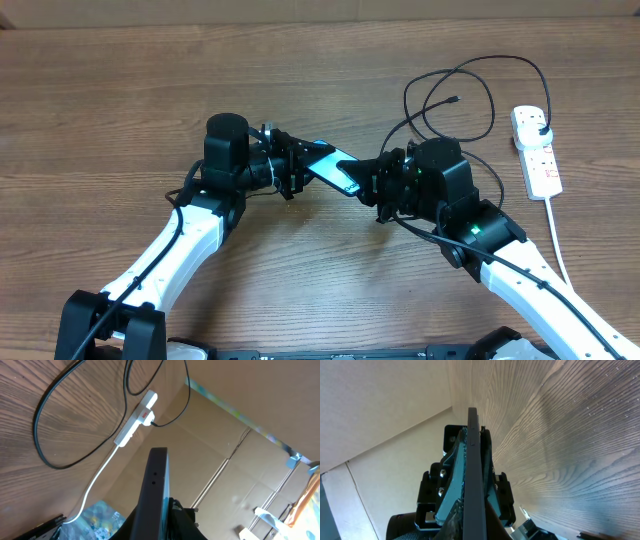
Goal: Plug charger to phone and switch on socket
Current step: 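Close the left gripper on the phone's free end, then open the right gripper and pull it away from the phone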
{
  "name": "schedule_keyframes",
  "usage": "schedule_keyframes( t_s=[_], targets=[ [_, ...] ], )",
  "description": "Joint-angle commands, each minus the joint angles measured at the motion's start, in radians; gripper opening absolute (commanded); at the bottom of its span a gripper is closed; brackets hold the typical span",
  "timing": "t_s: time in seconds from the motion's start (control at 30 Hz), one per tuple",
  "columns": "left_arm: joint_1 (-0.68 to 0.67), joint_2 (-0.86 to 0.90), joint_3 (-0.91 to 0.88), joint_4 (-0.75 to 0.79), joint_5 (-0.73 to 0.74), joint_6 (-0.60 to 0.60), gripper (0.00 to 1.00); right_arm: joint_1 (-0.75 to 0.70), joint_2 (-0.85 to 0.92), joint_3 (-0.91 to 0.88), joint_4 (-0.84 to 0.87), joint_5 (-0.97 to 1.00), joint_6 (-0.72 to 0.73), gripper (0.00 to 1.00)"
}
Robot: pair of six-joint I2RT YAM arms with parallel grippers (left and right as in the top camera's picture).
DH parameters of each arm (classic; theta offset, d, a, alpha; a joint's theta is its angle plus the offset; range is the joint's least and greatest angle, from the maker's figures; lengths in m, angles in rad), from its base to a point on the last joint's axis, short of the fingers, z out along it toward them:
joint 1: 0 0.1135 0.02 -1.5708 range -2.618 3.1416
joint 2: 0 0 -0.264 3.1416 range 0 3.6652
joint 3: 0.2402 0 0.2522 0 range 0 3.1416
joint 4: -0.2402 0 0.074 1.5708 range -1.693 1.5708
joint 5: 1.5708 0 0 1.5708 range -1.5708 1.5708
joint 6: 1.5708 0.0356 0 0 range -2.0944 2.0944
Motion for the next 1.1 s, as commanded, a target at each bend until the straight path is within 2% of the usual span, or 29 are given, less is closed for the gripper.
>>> schedule_keyframes(
  t_s=[0.0,0.17,0.3,1.07],
  targets=[
    [-0.006,0.0,0.01,0.016,-0.021,0.02,0.14,0.01,-0.002,0.021,0.001,-0.049,-0.036,0.04],
    [-0.006,0.0,0.01,0.096,0.046,0.01,0.18,0.01,-0.002,0.021,-0.006,-0.024,-0.036,0.04],
    [-0.006,0.0,0.01,0.119,0.074,0.01,0.28,0.01,-0.002,0.021,-0.006,-0.002,-0.037,0.04],
    [-0.006,0.0,0.01,0.119,0.129,0.01,0.15,0.01,-0.002,0.019,-0.028,0.096,-0.036,0.04]
  ],
)
